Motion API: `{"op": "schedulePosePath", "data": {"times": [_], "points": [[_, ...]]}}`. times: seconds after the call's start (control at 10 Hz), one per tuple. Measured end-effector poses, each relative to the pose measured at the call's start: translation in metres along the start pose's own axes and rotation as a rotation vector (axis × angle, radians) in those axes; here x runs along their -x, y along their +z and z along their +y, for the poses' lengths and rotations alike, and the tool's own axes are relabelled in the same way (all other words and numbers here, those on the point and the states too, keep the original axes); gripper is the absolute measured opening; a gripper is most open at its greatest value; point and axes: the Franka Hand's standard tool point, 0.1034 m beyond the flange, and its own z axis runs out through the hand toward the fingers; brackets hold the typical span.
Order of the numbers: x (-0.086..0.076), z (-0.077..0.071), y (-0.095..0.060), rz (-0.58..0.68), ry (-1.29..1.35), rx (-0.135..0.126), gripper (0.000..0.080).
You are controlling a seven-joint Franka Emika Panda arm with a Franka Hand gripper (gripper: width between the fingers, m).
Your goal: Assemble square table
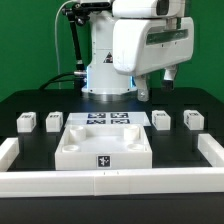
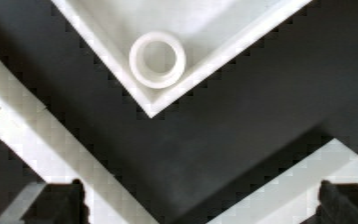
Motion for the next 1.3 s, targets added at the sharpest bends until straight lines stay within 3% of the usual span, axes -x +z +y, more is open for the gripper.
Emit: {"op": "schedulePosePath", "data": {"times": [0.9, 1.0, 1.3], "points": [[0.003, 0.001, 0.002, 0.004, -0.045, 0.004, 0.0650], [0.021, 0.001, 0.016, 0.010, -0.188, 0.005, 0.0650], [0.049, -0.001, 0.032, -0.021, -0.444, -0.010, 0.0650]]}}
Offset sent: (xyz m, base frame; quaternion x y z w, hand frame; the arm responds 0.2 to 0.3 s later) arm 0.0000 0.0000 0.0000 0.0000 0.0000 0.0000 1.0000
